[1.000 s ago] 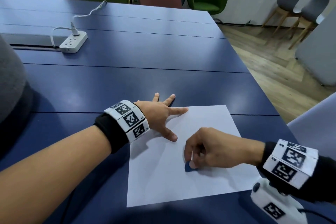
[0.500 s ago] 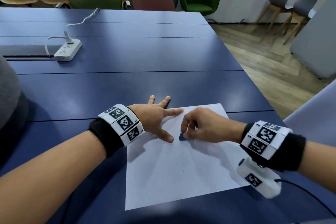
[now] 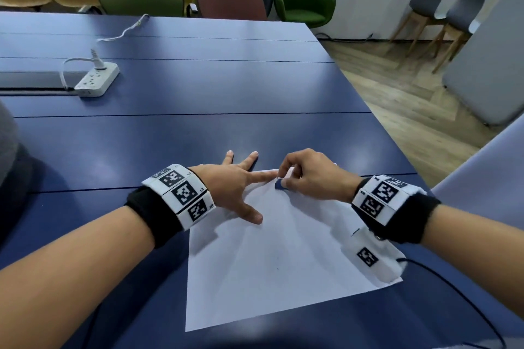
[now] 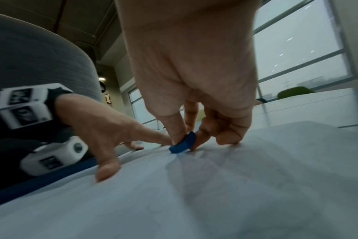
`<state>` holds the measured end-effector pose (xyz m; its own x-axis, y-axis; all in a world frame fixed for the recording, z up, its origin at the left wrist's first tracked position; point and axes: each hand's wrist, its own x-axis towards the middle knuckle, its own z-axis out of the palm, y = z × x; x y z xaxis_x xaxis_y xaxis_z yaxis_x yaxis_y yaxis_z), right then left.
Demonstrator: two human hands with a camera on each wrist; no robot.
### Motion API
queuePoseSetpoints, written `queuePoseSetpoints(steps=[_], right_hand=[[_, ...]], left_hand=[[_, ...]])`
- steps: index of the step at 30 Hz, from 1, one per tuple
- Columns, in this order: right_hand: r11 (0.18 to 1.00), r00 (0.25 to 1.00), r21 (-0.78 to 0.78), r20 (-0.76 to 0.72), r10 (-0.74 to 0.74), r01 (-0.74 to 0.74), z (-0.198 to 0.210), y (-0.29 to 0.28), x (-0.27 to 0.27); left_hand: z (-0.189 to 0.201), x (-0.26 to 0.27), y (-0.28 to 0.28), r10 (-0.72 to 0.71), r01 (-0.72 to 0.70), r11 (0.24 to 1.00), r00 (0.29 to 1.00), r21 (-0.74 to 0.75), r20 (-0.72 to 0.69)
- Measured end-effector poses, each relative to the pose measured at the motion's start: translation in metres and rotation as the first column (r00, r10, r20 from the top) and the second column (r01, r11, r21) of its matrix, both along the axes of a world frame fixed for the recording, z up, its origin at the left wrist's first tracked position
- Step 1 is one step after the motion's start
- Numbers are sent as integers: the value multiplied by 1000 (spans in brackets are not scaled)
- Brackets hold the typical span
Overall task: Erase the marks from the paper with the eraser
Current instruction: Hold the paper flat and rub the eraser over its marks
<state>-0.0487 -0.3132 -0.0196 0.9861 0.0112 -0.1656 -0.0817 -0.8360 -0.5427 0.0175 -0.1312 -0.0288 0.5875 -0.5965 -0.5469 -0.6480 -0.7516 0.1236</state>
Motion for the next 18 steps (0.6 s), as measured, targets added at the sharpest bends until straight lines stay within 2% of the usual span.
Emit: queuePoseSetpoints(steps=[2,6,7,9,13,15,18], right_hand=[[1000,1000,15,-8,2,-2,0,0,-4],[972,961,35,-147,234,-231,1,14,-33],[967,953,29,-165,255,-254,3,16,-34],[980,971,-3,-138,196,-198,4,10,-24],[1000,998,-4,-56,-10,10,0,-9,0],[998,996,11,-67,57,-57,1,-2,-14],[961,944,44,-177,278,-275,3,17,-45]], left_hand=[[0,0,-1,1,-1,1000,1000,3,-1],[-2,2,0,1,-1,1000,1000,10,8],[-3,2,0,0,0,1000,1000,13,10],[-2,1,0,-2,2,1000,1000,13,10],[1,0,-1,5,-5,1000,1000,14,0],[1,0,-1,5,-5,1000,1000,19,2],[0,1,-2,-3,3,1000,1000,29,11]])
